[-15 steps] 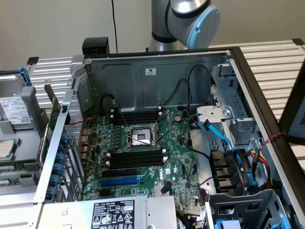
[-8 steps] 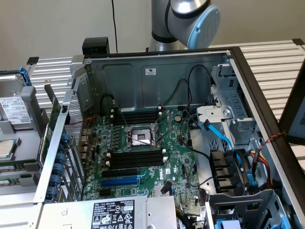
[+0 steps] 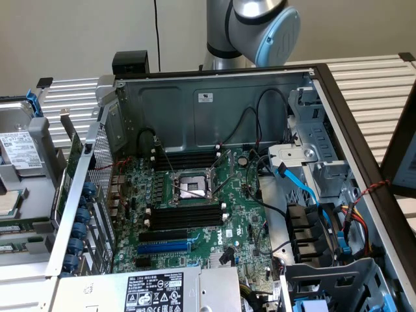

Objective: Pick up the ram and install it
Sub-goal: 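Pick up the ram and move it above insertion slot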

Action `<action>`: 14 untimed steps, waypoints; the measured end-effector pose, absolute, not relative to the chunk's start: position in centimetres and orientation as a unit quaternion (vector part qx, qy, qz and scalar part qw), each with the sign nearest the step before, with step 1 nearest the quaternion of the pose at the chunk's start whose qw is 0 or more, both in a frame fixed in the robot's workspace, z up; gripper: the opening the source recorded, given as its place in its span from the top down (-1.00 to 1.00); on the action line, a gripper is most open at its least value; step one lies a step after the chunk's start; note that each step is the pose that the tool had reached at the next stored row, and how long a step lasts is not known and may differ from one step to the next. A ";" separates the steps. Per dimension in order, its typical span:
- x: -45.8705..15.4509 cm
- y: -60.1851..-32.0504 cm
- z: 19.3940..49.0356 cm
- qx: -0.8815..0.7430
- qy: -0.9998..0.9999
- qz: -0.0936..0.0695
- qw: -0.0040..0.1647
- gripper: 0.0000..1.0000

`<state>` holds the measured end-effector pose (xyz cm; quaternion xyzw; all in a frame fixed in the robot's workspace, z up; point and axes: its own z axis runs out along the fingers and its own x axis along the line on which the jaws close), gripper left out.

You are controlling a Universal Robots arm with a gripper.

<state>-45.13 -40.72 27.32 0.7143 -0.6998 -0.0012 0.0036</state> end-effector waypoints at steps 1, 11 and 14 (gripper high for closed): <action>-45.2 -40.6 27.2 0.715 -0.699 0.000 0.005 0.15; -46.2 -40.4 26.2 0.717 -0.696 0.016 0.016 0.15; -46.4 -40.4 25.6 0.718 -0.696 0.016 0.016 0.15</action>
